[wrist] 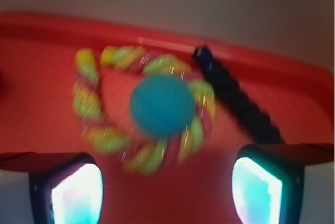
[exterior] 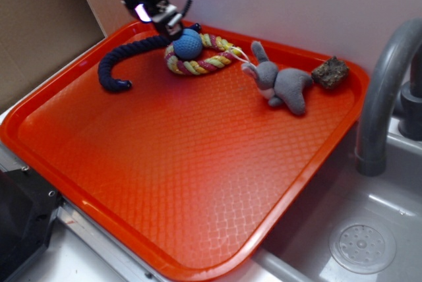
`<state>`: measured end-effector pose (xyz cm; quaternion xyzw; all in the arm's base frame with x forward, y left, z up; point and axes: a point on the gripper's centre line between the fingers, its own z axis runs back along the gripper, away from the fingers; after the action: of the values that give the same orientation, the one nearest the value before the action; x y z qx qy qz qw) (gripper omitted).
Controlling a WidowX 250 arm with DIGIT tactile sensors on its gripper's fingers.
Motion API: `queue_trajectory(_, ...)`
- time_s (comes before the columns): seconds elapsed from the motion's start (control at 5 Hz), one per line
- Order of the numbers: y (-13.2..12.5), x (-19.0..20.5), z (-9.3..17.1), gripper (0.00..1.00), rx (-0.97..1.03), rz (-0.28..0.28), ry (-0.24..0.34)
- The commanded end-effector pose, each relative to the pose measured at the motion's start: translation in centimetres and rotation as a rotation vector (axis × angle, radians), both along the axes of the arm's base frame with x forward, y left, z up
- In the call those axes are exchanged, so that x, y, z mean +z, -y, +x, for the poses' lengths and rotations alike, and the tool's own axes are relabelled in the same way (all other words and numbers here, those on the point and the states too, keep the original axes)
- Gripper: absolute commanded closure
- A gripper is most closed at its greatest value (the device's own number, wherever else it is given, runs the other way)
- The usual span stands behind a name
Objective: Grab the blue ball.
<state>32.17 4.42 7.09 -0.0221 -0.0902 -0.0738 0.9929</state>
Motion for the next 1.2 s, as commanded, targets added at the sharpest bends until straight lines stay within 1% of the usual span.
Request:
queue_trajectory(0.0, 3.2, -2.1, 2.8, 0.0, -0.113, -0.022, 0.01)
queue_trajectory(0.2, 4.2, -3.1, 2.4, 0.0, -0.109, -0.024, -0.031)
queue_trajectory(0.4, 4.1, -2.6, 1.9, 1.0, -0.086, -0.008, -0.032)
queue_trajectory(0.8, 3.0, -1.0, 0.8, 1.0, -0.039, 0.007, -0.072)
queue_trajectory(1.0, 2.3, 0.9, -0.5, 1.0, -0.008, 0.009, -0.12)
